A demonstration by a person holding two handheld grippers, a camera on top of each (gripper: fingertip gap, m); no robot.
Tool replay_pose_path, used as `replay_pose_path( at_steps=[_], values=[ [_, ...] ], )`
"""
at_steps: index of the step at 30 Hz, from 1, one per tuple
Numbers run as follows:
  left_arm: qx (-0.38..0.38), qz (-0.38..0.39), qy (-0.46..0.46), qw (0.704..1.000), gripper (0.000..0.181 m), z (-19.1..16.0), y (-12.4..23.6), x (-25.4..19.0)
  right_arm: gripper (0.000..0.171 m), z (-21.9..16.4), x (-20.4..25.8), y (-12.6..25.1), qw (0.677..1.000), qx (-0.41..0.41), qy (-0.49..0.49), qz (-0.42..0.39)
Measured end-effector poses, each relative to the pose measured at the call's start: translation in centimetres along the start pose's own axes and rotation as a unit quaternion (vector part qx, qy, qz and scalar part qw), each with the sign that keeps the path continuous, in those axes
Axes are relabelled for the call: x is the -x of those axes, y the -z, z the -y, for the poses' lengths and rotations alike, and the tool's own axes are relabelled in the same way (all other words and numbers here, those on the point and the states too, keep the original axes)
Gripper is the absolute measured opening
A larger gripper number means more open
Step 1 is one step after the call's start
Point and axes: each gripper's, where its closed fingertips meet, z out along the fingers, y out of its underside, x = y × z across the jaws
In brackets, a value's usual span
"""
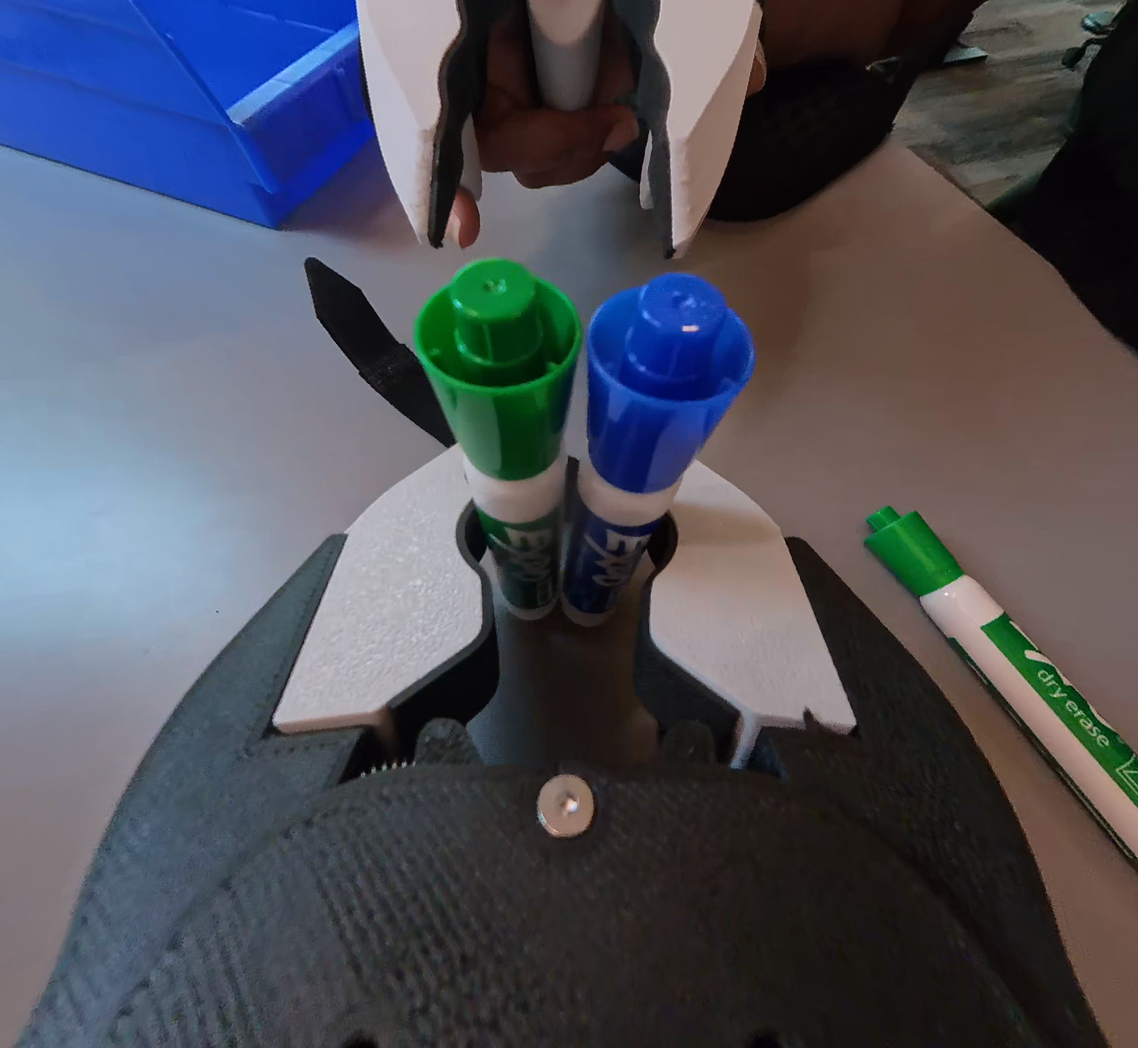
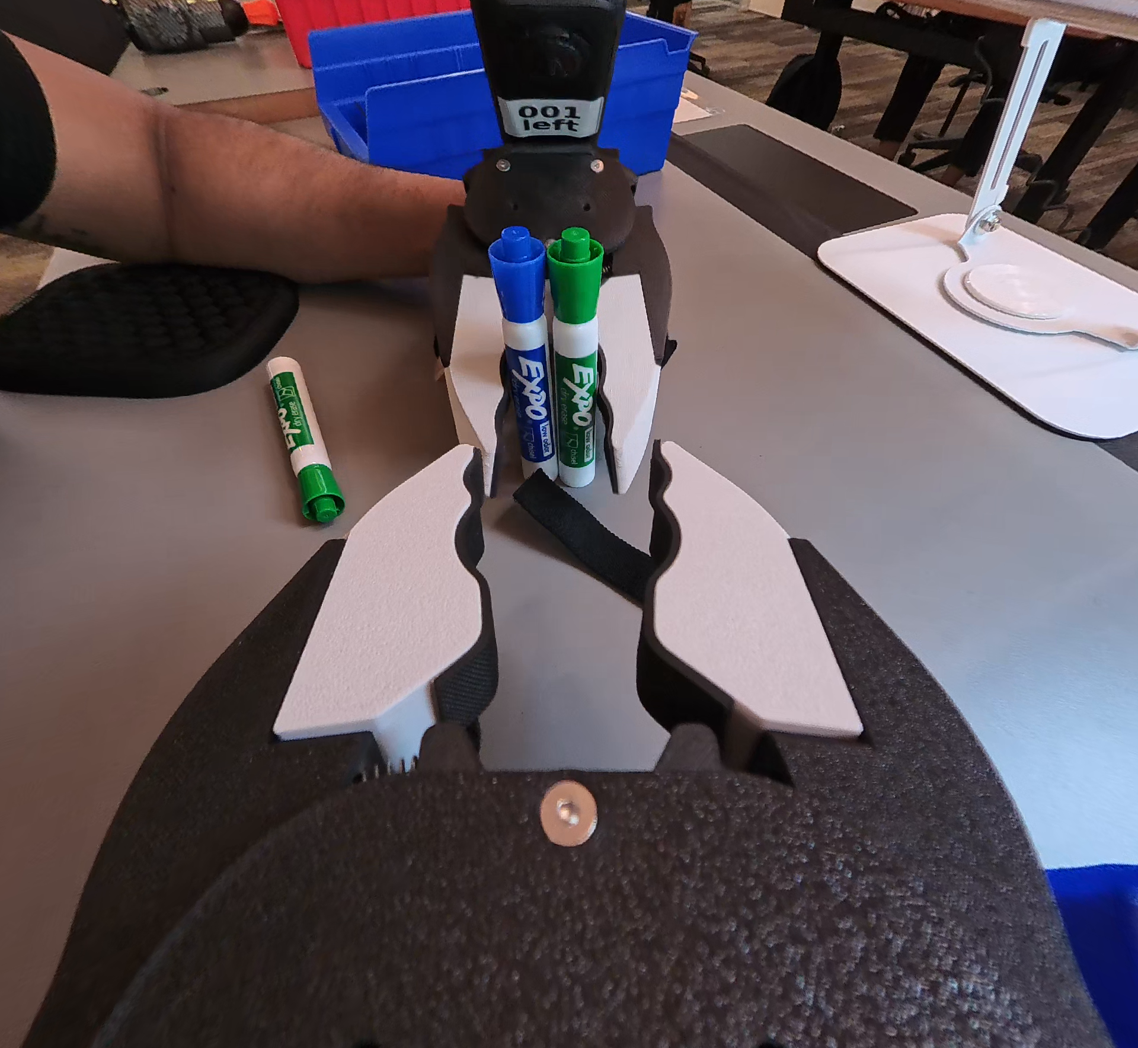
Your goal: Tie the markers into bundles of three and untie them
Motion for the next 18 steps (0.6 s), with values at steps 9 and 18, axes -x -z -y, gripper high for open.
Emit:
replay_pose_path(
  at_steps=[9, 18],
  values=[
    [0.026, 0.008, -0.006, 1.0, 0.047, -0.58, -0.51, 0.16, 0.052, -0.02, -0.02, 0.01, 1.0, 0.0, 0.003, -0.001],
    [0.029, 0.005, -0.011, 0.999, 0.047, -0.64, -0.58, 0.1, 0.052, -0.1, -0.07, 0.06, 1.0, 0.001, 0.003, 0.0]
  ],
)
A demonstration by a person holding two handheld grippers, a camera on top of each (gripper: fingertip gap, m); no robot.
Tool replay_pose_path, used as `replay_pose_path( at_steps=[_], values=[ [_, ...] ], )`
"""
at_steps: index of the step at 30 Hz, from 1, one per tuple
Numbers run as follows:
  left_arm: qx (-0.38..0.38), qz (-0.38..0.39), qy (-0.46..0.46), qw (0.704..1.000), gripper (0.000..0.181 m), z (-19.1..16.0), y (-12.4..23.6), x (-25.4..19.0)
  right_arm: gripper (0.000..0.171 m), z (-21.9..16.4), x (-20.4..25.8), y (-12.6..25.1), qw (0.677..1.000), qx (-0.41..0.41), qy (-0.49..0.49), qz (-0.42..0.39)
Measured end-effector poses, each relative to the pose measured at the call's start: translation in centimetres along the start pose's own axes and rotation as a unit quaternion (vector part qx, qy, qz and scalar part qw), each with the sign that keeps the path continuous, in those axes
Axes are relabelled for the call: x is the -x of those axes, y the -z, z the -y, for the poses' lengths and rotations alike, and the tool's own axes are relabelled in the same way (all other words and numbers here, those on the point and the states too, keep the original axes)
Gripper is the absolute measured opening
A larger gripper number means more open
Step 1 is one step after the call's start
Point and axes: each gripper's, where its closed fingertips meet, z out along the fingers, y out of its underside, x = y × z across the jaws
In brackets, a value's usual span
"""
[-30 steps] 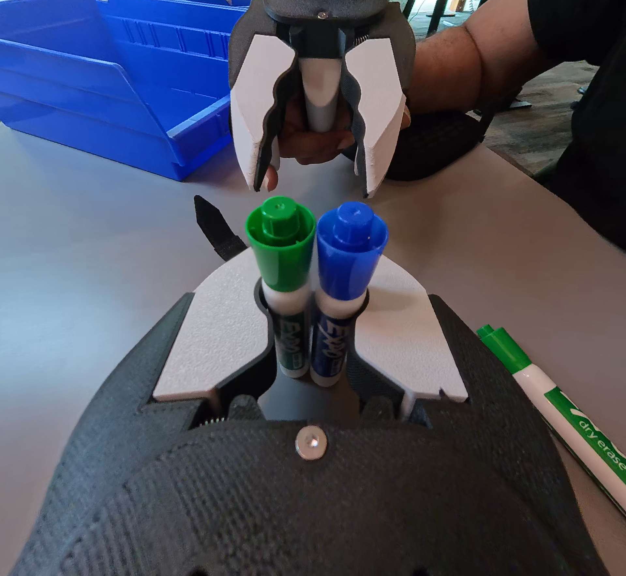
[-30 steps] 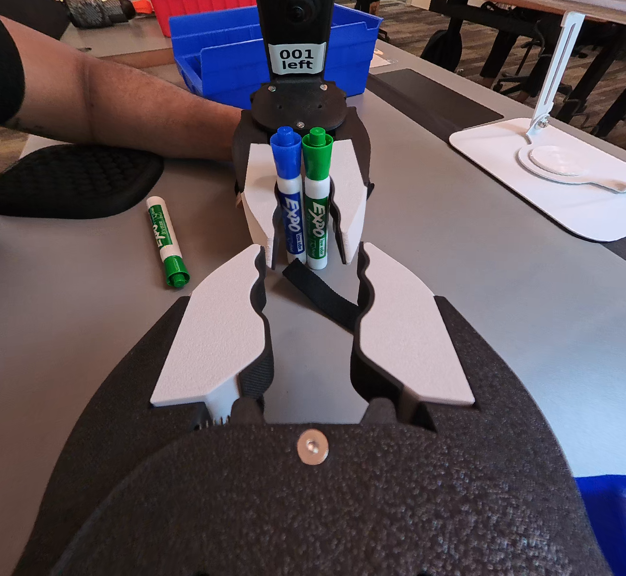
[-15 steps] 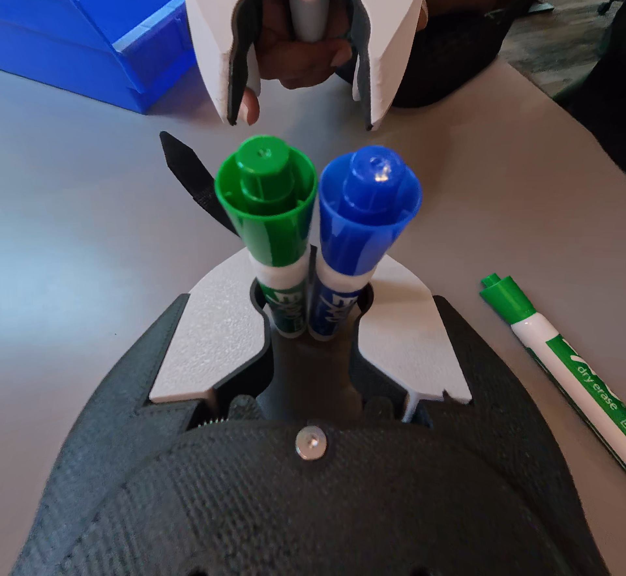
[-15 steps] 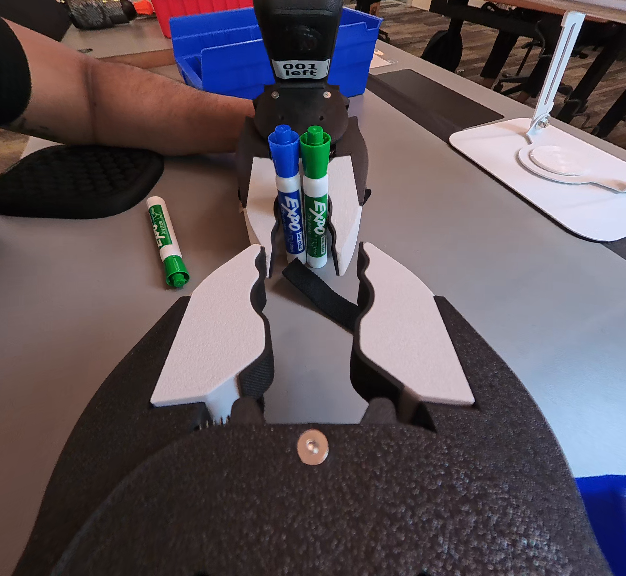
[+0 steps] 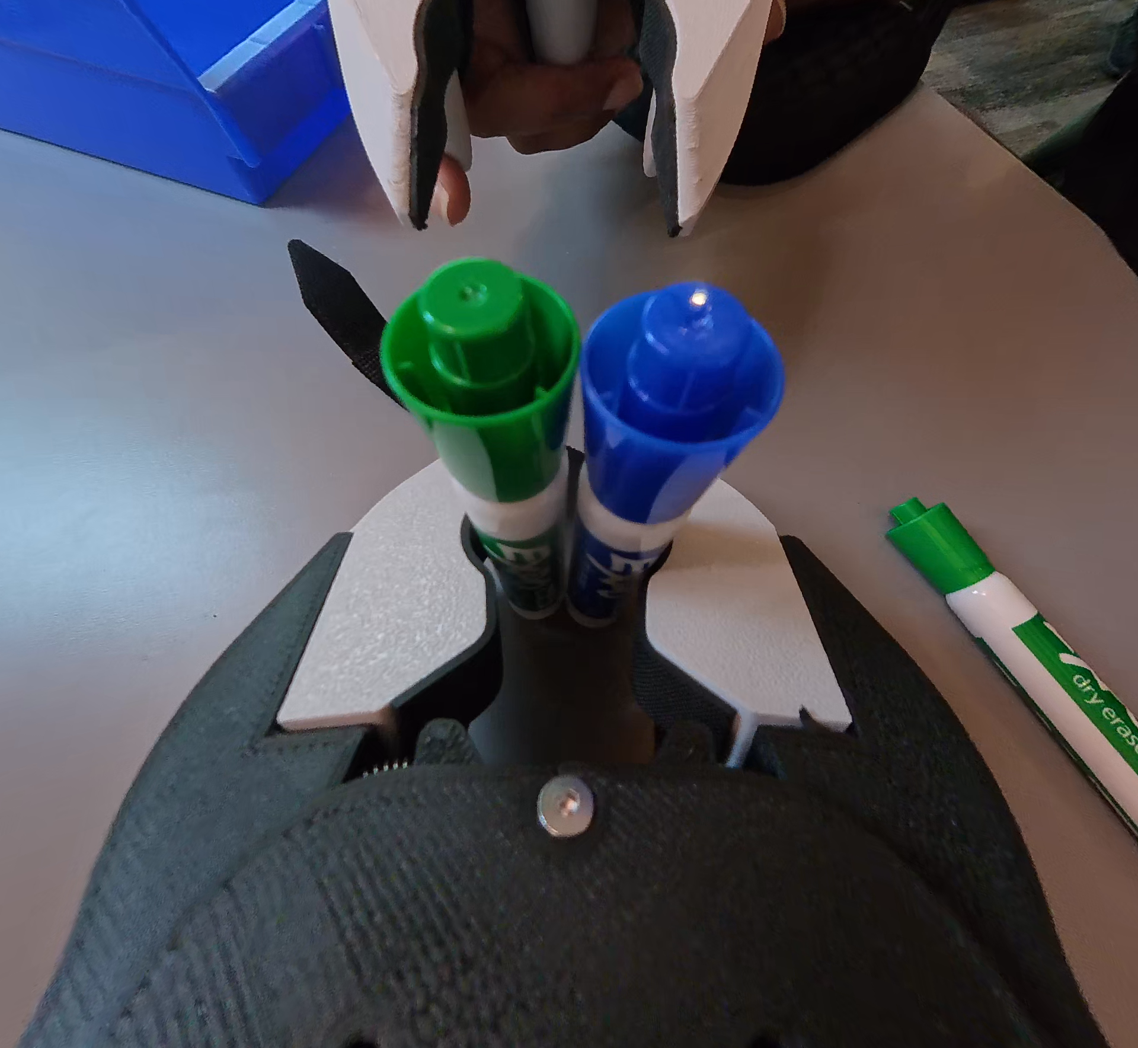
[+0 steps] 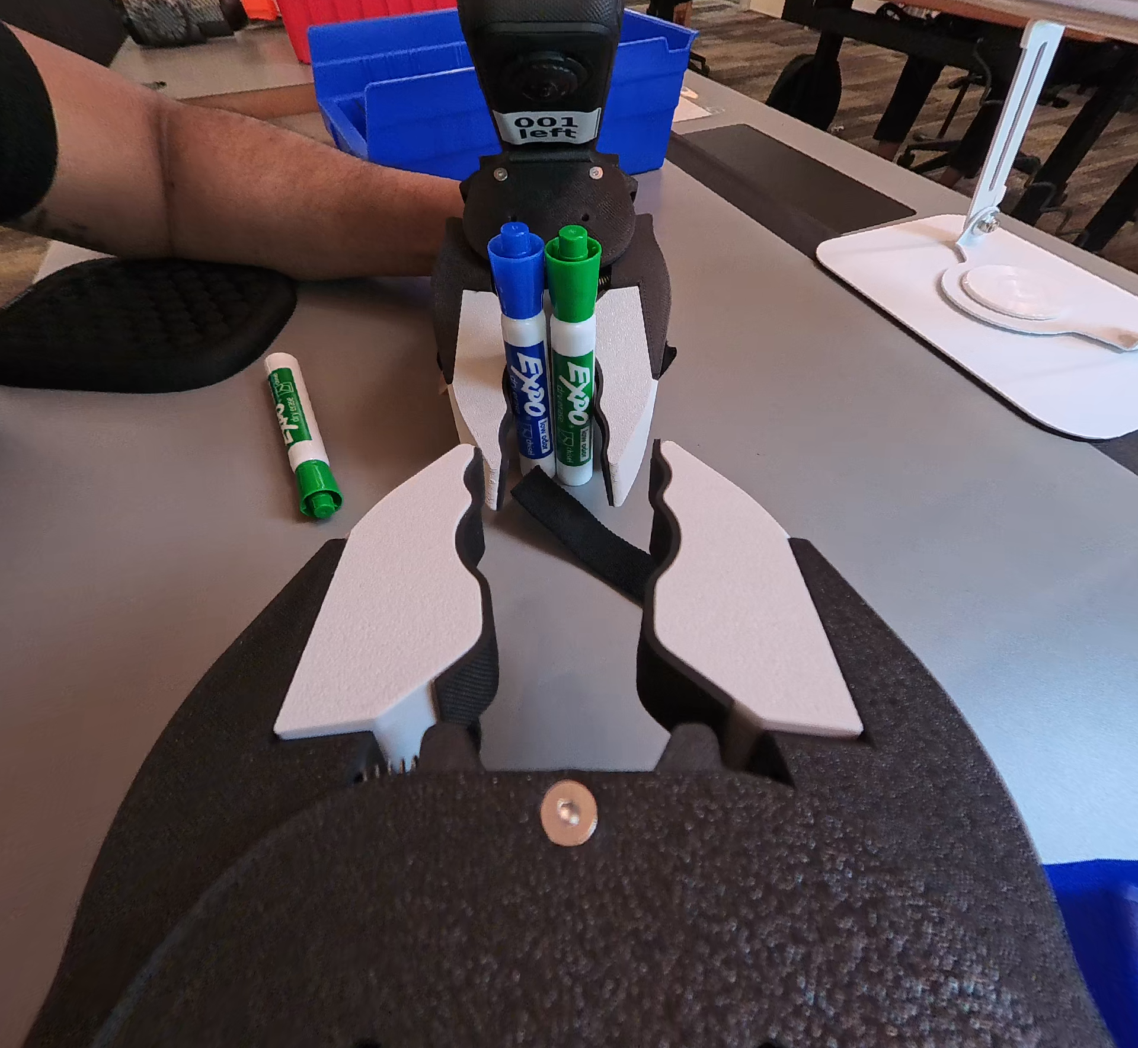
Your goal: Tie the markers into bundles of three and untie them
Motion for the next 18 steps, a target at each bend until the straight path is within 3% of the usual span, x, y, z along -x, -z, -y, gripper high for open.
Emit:
replay_pose_path(
  at_steps=[18],
  values=[
    [-0.006, 0.018, -0.004, 1.0, 0.044, 0.13, 0.12, 0.31, 0.052, -0.56, 0.26, -0.37, 1.0, 0.011, 0.004, 0.005]
  ],
)
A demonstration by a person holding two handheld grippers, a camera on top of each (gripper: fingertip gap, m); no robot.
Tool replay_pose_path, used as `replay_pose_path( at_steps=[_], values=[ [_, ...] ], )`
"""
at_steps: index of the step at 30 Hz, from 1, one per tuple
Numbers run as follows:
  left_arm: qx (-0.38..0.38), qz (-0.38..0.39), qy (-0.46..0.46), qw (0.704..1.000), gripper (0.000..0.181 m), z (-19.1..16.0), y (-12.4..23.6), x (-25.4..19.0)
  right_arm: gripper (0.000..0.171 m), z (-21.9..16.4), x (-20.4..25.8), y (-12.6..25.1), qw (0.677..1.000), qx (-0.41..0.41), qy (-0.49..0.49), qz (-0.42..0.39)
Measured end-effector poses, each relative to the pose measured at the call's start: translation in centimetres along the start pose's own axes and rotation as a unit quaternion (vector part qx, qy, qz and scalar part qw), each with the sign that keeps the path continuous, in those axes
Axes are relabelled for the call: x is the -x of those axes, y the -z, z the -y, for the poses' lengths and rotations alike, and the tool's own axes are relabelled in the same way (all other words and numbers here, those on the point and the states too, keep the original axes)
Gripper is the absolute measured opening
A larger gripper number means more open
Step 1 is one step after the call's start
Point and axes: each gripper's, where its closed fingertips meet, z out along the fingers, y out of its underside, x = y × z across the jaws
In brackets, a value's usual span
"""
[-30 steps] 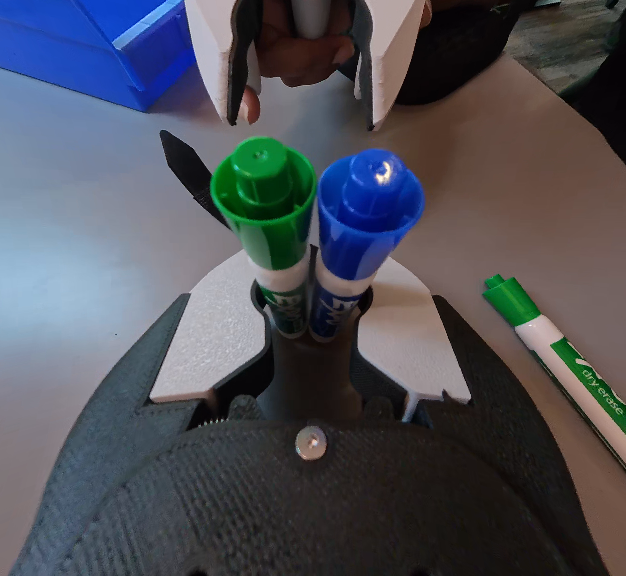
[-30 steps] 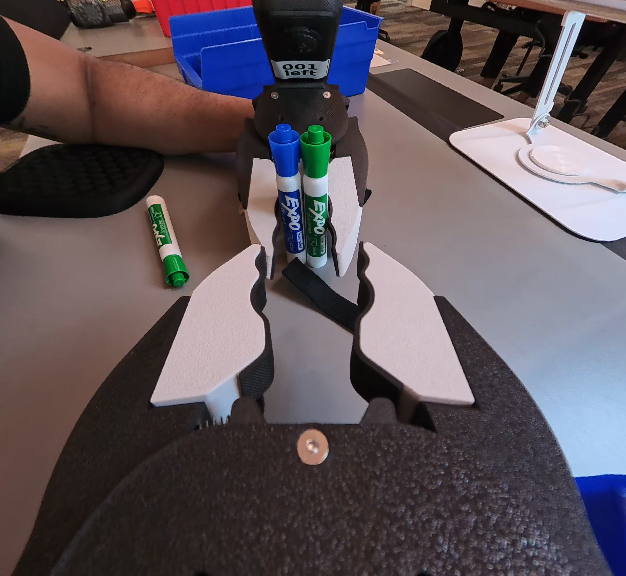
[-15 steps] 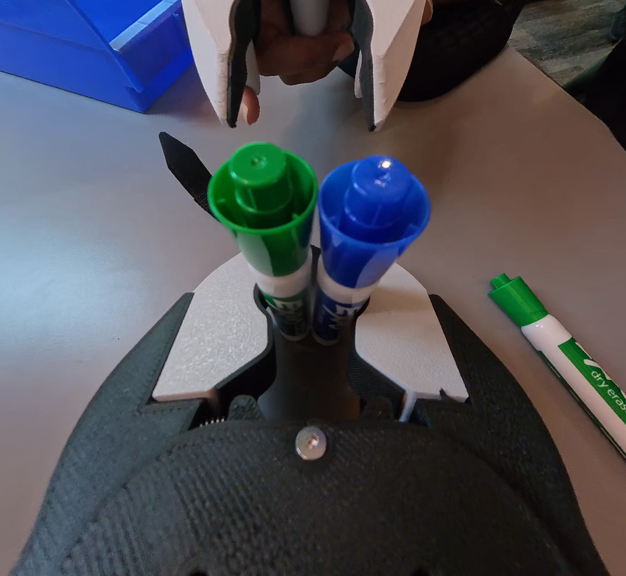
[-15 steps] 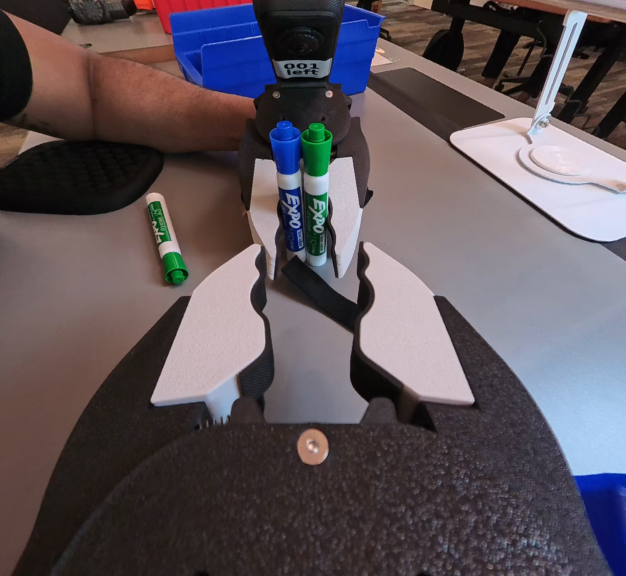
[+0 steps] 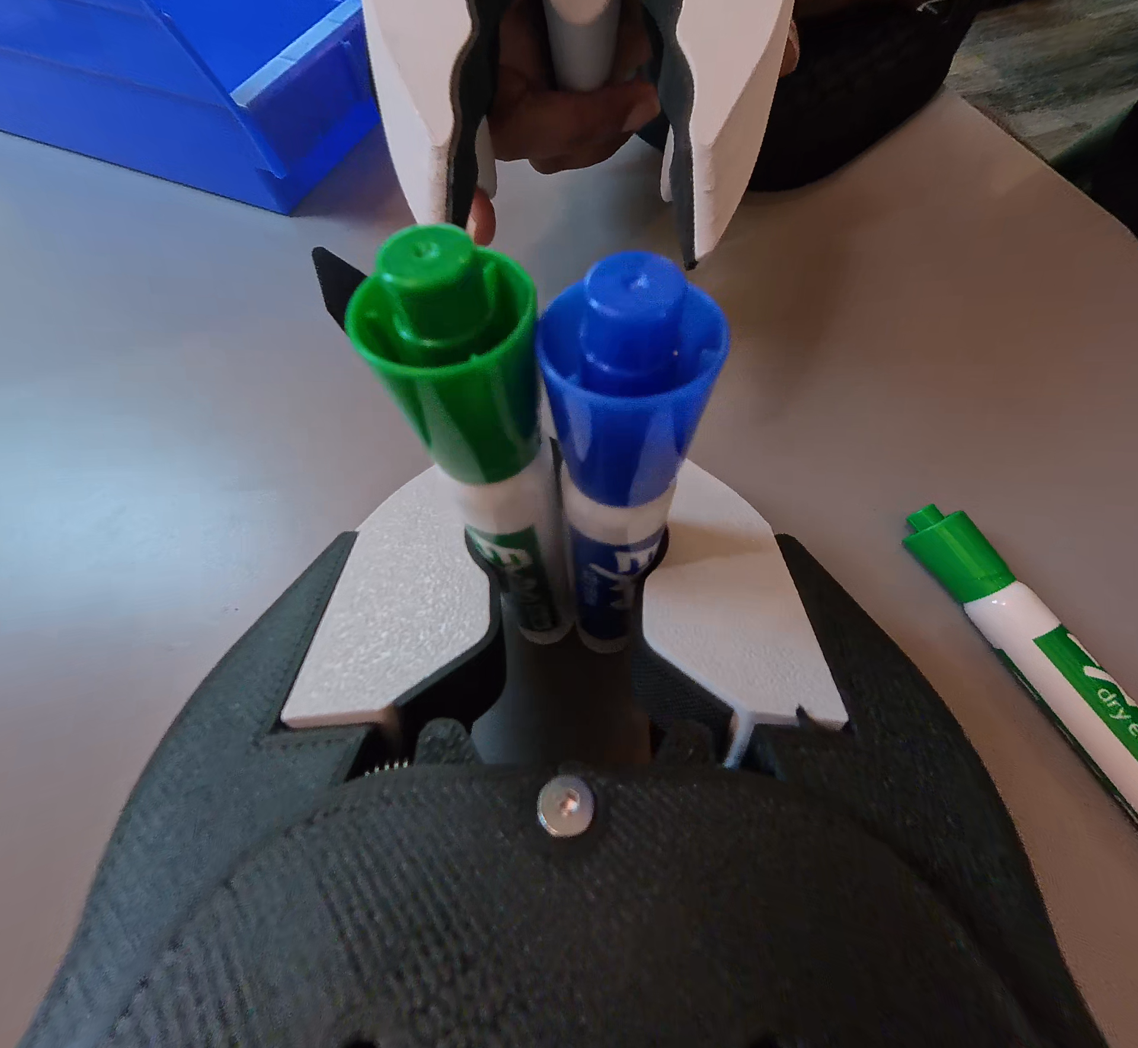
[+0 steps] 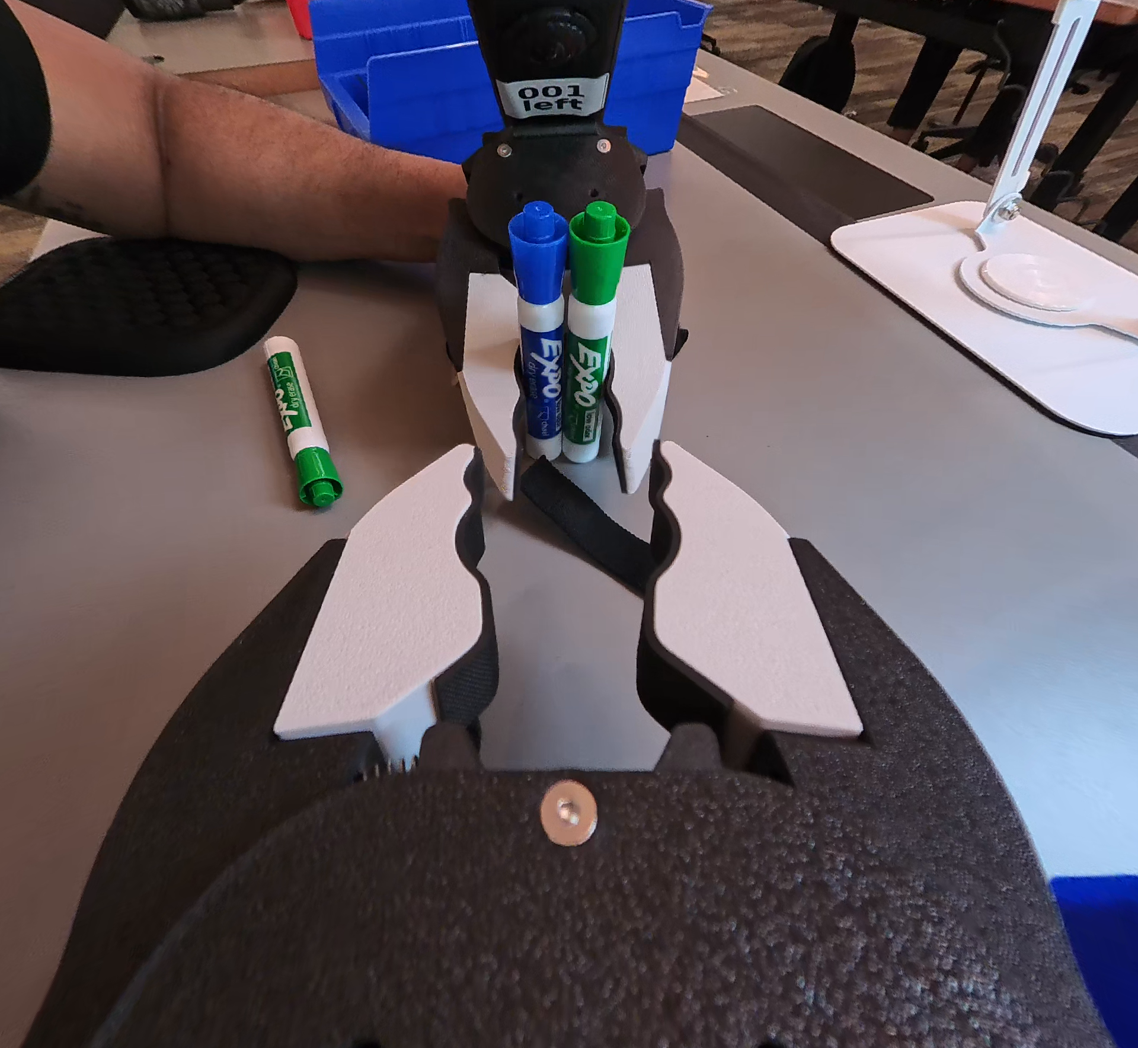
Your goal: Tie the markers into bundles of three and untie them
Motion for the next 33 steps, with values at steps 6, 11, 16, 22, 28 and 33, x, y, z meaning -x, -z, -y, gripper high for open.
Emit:
replay_pose_path(
  at_steps=[6, 11, 16, 22, 28, 33],
  values=[
    [-0.001, 0.006, -0.003, 1.0, 0.044, 0.0, 0.0, 0.1, 0.052, -0.1, 0.1, -0.2, 1.0, 0.001, -0.002, 0.003],
    [-0.002, 0.015, -0.006, 1.0, 0.044, 0.0, 0.1, 0.2, 0.052, -0.3, 0.4, -0.4, 1.0, 0.005, 0.0, 0.005],
    [0.015, 0.035, -0.007, 0.999, 0.043, -0.2, 0.4, 0.8, 0.052, -0.1, 0.2, -0.3, 1.0, -0.001, 0.0, 0.002],
    [0.095, 0.087, -0.014, 0.992, 0.043, -0.5, 1.5, 1.7, 0.053, 1.0, -0.2, -0.3, 0.999, -0.018, -0.003, -0.026],
    [0.207, 0.125, -0.01, 0.97, 0.044, -0.8, 3.1, 0.7, 0.058, 3.9, 0.9, -2.0, 0.997, -0.05, 0.036, -0.051],
    [0.277, 0.133, -0.001, 0.952, 0.043, -1.2, 4.2, -1.3, 0.052, 5.9, 3.3, -3.7, 0.995, -0.05, 0.087, -0.001]
  ],
)
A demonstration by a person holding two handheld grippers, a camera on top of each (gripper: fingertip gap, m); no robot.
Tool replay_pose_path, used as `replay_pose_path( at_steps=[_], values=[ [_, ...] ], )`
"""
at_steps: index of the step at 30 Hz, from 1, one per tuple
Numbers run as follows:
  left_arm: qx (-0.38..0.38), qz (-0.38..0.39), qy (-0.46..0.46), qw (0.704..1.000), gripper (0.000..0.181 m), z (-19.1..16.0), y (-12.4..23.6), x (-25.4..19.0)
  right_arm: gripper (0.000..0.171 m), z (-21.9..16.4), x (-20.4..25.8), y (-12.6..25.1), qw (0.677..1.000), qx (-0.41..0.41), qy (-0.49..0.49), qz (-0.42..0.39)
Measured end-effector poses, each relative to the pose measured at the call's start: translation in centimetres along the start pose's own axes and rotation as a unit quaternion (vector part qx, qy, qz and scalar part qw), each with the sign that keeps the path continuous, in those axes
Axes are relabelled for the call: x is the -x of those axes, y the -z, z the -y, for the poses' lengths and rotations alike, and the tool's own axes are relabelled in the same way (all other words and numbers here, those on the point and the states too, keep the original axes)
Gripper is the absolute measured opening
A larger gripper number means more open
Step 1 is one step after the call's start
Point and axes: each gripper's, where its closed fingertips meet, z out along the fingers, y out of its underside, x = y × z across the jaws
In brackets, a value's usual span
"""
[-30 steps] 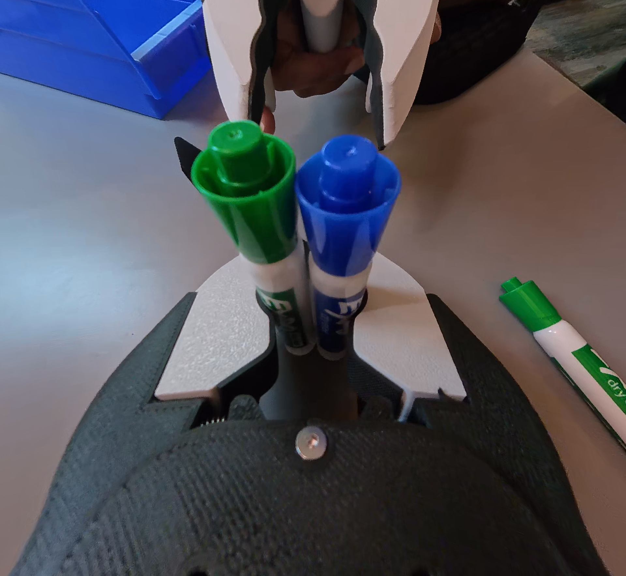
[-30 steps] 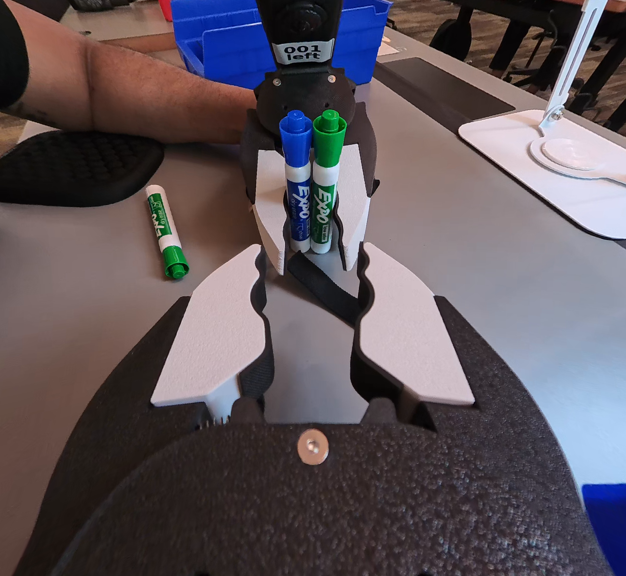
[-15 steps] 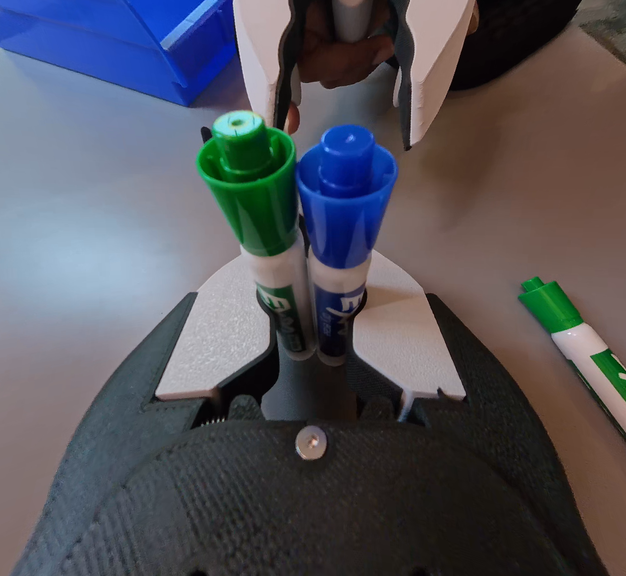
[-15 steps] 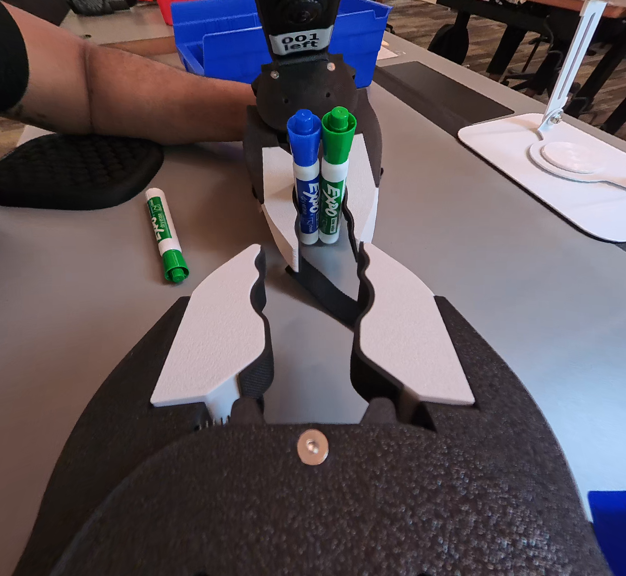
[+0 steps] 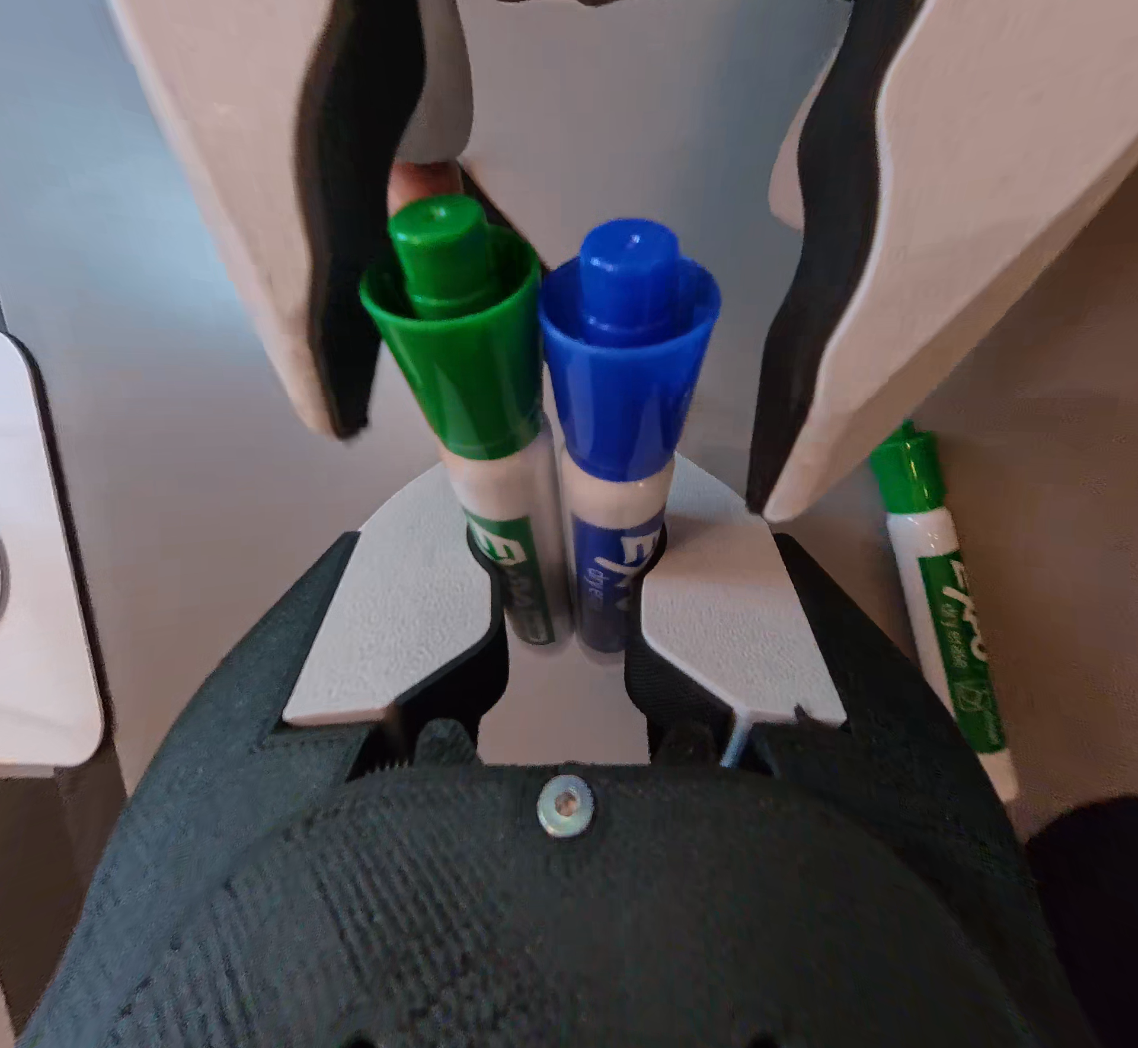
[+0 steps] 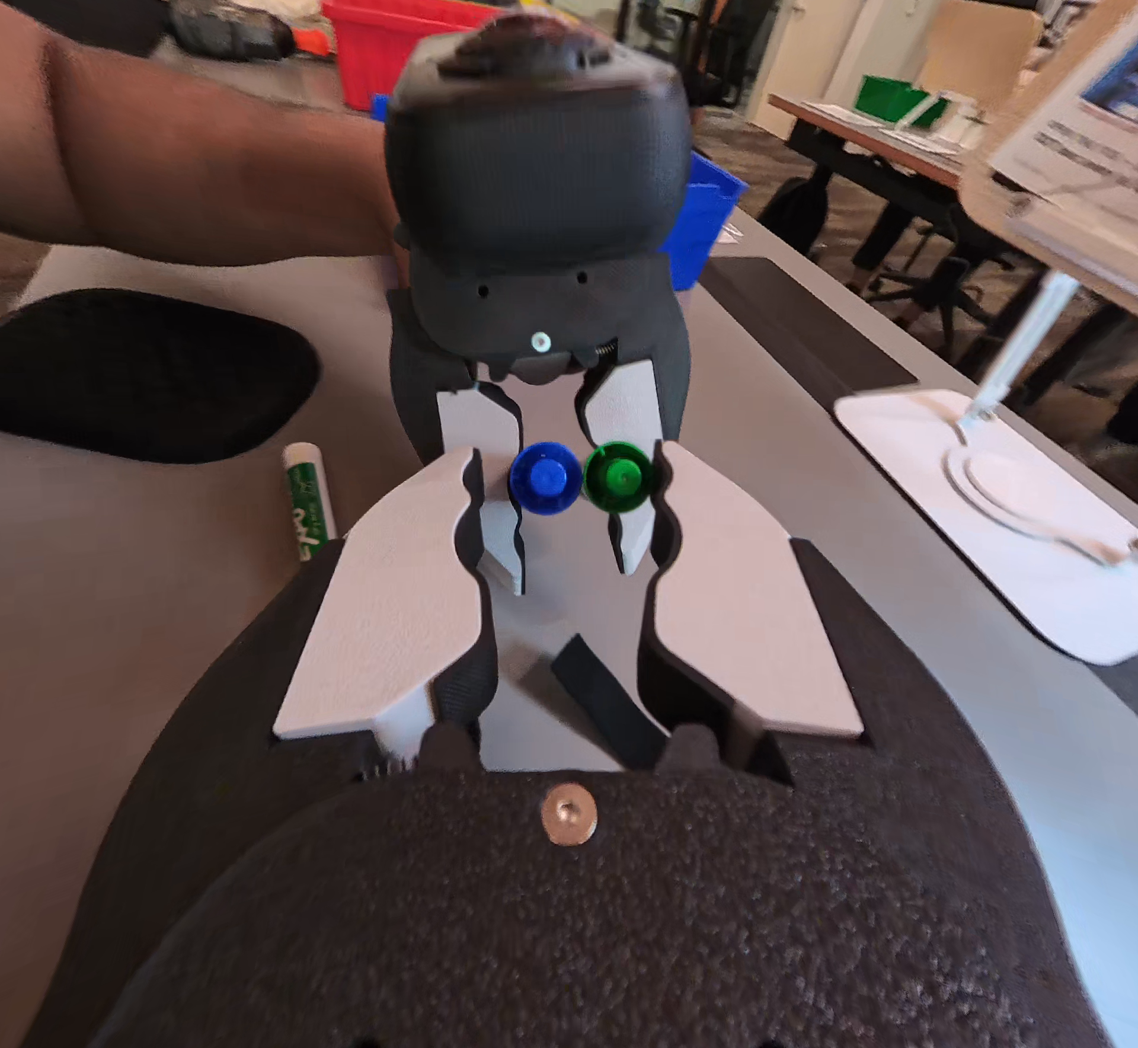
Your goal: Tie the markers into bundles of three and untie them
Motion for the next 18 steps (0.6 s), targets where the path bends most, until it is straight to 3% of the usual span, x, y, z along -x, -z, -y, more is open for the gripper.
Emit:
replay_pose_path(
  at_steps=[2, 6, 13, 18],
  values=[
    [0.02, 0.001, -0.006, 1.0, 0.043, -0.4, 0.5, -0.8, 0.042, 0.2, 0.7, -0.2, 1.0, 0.006, 0.012, 0.018],
    [0.034, 0.004, 0.002, 0.999, 0.042, -0.5, 1.7, -1.8, 0.042, 0.9, 1.6, 0.1, 0.999, -0.017, 0.012, 0.028],
    [-0.04, -0.017, 0.051, 0.998, 0.042, 1.1, 4.1, -2.3, 0.042, 0.8, 2.0, 0.9, 0.991, -0.115, -0.042, 0.059],
    [-0.043, -0.03, 0.073, 0.996, 0.043, 0.3, 3.7, -3.2, 0.042, 0.1, 2.7, 0.3, 0.989, -0.115, -0.048, 0.078]
  ],
)
